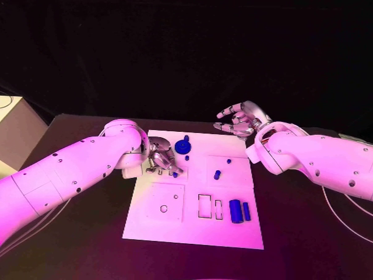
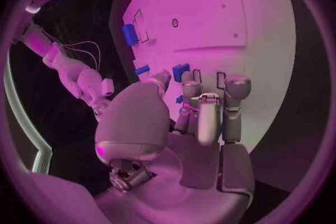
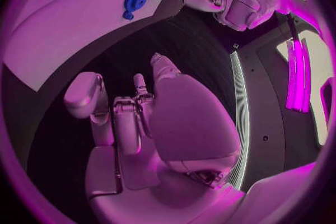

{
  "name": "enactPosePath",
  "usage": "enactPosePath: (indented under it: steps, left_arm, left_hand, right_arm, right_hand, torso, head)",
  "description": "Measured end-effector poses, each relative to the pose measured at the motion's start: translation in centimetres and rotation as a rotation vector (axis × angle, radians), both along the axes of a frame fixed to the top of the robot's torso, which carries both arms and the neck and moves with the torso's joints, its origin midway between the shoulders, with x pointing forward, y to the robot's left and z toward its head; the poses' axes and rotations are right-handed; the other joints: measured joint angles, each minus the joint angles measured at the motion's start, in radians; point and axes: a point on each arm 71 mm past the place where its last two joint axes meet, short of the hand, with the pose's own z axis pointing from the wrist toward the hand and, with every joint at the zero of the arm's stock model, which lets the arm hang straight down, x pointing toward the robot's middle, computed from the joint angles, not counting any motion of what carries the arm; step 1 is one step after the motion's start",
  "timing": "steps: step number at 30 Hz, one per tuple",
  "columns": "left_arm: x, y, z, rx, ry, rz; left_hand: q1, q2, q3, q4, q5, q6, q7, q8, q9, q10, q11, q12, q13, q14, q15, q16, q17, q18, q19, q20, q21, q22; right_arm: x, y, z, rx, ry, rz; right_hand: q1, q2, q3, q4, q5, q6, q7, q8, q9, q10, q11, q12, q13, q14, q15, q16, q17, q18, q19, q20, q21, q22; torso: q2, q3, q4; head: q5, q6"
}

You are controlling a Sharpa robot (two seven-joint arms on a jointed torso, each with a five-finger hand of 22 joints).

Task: Assemble the parts on the task board

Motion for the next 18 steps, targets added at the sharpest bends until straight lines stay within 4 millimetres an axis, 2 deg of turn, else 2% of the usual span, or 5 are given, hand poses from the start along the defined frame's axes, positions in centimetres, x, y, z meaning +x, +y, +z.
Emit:
enactPosePath:
  steps: [6, 11, 18]
  left_arm:
    - [0.01, -0.03, -0.16, 0.001, 0.005, 0.000]
    - [0.01, -0.01, -0.20, 0.000, 0.007, 0.001]
    - [-0.01, 0.04, -0.24, 0.000, 0.010, 0.000]
  left_hand:
    - [0.000, 0.000, 0.000, 0.000, 0.000, 0.000, 0.000, 0.000, 0.003, 0.000, 0.000, 0.000, 0.002, 0.000, 0.000, 0.000, 0.000, 0.000, 0.000, 0.000, 0.000, 0.001]
    - [-0.011, 0.011, -0.002, 0.002, 0.000, 0.000, 0.000, -0.004, 0.006, 0.000, 0.000, 0.000, 0.003, 0.000, 0.000, 0.000, 0.000, 0.000, 0.000, 0.000, 0.000, 0.002]
    - [-0.014, 0.008, -0.003, 0.003, 0.000, 0.000, 0.000, -0.005, 0.007, 0.000, 0.000, 0.000, 0.003, 0.000, 0.000, 0.000, 0.000, 0.000, 0.000, 0.000, 0.000, 0.003]
  right_arm:
    - [-0.01, -0.03, -0.01, 0.000, 0.000, 0.000]
    - [-0.02, -0.02, -0.01, 0.000, 0.001, 0.000]
    - [-0.03, 0.00, -0.02, 0.000, 0.001, 0.001]
  right_hand:
    - [0.000, 0.000, 0.000, 0.000, 0.000, 0.000, 0.000, 0.000, 0.000, 0.000, 0.000, 0.000, 0.000, 0.000, 0.000, 0.000, 0.000, 0.000, 0.000, 0.000, 0.000, 0.000]
    - [0.000, 0.000, 0.000, 0.000, 0.000, 0.000, 0.000, 0.000, 0.000, 0.000, 0.000, 0.000, 0.000, 0.000, 0.000, 0.000, 0.000, 0.000, 0.000, 0.000, 0.000, 0.000]
    - [0.000, 0.000, 0.000, 0.000, 0.000, 0.000, 0.000, 0.000, 0.000, 0.000, 0.000, 0.000, 0.000, 0.000, 0.000, 0.000, 0.000, 0.000, 0.000, 0.000, 0.000, 0.000]
  torso:
    - [0.001, 0.0000, 0.0000]
    - [0.000, 0.0003, 0.0005]
    - [0.000, 0.0005, 0.0008]
  head:
    - [-0.001, -0.003]
    - [-0.001, -0.005]
    - [0.000, -0.007]
